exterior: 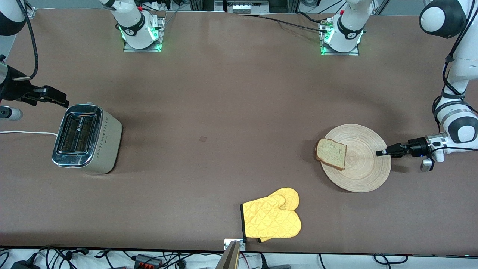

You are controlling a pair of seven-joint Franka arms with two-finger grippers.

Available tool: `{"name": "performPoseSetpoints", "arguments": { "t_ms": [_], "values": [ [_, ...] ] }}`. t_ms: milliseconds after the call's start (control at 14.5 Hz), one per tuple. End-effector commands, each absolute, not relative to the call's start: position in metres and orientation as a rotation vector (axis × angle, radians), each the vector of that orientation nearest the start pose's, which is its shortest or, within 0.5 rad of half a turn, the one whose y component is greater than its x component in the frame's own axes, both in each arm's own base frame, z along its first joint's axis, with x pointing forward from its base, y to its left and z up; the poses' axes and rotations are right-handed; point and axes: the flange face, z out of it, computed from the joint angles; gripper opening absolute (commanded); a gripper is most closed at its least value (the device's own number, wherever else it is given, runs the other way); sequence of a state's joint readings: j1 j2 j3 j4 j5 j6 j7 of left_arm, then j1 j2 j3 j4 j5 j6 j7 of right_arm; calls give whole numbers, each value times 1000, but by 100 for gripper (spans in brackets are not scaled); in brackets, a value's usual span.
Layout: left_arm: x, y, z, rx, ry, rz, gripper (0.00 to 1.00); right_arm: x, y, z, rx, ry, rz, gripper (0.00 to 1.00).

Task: Move plate and put bread in toaster
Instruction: 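Push the wooden plate with the left gripper toward the toaster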

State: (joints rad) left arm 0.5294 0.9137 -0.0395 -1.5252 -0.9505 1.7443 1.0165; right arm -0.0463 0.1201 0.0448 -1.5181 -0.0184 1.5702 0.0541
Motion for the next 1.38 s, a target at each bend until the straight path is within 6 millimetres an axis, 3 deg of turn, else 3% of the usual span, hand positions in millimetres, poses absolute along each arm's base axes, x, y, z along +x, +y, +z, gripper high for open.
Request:
{"name": "performPoseSetpoints", "arguments": {
  "t_ms": [0, 207, 414, 622, 829, 1036, 1312],
  "values": [
    [604, 244, 108, 2078, 67, 150, 2, 589, -1, 587, -3158, 84, 94, 100],
    [605, 243, 113, 2078, 101, 121, 1, 589, -10, 588, -3158, 108, 91, 100],
    [611, 226, 123, 2050, 142, 44, 1, 588, -1, 590, -3158, 87, 93, 100],
    [617, 173, 131, 1996, 152, -77, 1, 589, -10, 589, -3162, 101, 91, 100],
    [619, 127, 138, 2003, 159, -62, 1, 589, -8, 589, -3164, 101, 98, 100],
    [604, 48, 159, 2043, 254, -23, 1, 589, -9, 589, -3161, 104, 98, 100],
    [605, -49, 177, 2069, 273, -37, 1, 589, -7, 589, -3156, 101, 98, 100]
  ]
}}
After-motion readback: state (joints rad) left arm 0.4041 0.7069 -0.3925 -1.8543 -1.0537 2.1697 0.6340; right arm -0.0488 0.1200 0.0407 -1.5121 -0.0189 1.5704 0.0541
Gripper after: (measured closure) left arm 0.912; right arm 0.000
